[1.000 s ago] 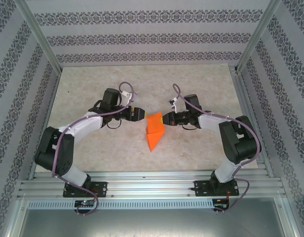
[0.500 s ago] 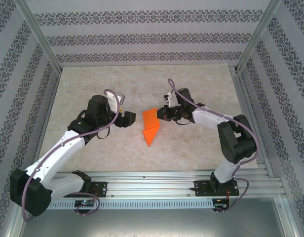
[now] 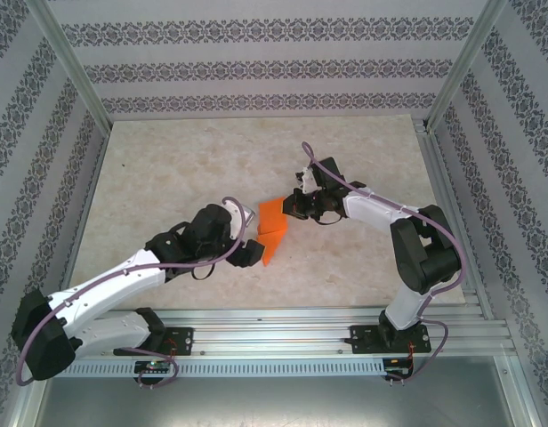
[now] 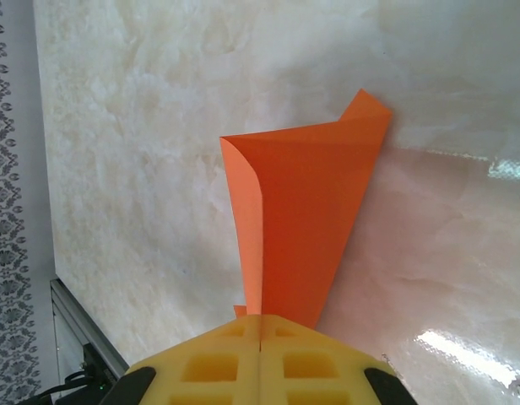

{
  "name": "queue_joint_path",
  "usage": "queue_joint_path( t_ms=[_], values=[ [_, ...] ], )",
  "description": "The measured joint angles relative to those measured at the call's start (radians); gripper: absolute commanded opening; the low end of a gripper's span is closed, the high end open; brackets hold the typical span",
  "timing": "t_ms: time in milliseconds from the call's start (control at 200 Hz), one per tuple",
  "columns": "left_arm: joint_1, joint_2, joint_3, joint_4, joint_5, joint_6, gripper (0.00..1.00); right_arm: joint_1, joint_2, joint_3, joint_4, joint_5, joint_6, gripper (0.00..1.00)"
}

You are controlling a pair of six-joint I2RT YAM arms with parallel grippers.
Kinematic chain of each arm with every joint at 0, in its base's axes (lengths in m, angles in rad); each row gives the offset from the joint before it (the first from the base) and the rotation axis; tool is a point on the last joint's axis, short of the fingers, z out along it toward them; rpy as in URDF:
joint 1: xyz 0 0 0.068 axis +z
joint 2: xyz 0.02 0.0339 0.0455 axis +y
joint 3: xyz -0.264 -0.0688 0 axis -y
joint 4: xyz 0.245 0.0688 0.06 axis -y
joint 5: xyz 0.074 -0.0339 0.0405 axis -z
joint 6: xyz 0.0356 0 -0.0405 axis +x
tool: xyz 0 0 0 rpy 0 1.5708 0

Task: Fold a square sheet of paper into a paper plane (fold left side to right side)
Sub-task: Fold the wing for the fifth time at the center of the table.

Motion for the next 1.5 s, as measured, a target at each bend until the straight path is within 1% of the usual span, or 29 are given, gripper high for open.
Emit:
queue_joint_path(
  t_ms=[170,320,495,689,819,969,1109,1304,1374,1499],
  values=[
    [-0.089,0.095,0.0,0.028,-0.041,-0.027,0.81,0.0,0.003,0.008,-0.035,0.018,0.007,0.05],
    [-0.141,0.201,0.003,0.054,-0.068,-0.033,0.81,0.0,0.012,0.024,-0.055,0.022,0.01,0.06],
    [-0.161,0.293,0.05,0.067,-0.087,-0.032,0.81,0.002,0.027,0.034,-0.061,0.022,0.015,0.06],
    [-0.161,0.436,0.146,0.085,-0.149,-0.032,0.81,0.002,0.059,0.037,-0.067,0.021,0.029,0.06],
    [-0.161,0.549,0.231,0.08,-0.204,-0.032,0.77,0.002,0.076,0.046,-0.072,0.02,0.03,0.06],
    [-0.161,0.642,0.307,0.05,-0.285,-0.032,0.73,0.002,0.08,0.05,-0.078,0.013,0.033,0.06],
    [-0.161,0.693,0.343,0.016,-0.338,-0.035,0.69,0.002,0.095,0.063,-0.084,0.013,0.033,0.08],
    [-0.161,0.716,0.345,-0.023,-0.396,-0.048,0.64,0.002,0.119,0.077,-0.095,0.013,0.033,0.11],
    [-0.161,0.719,0.345,-0.032,-0.409,-0.053,0.6,0.002,0.125,0.082,-0.097,0.013,0.033,0.12],
    [-0.161,0.727,0.345,-0.032,-0.418,-0.062,0.46,0.002,0.13,0.095,-0.111,0.013,0.032,0.15]
  ],
)
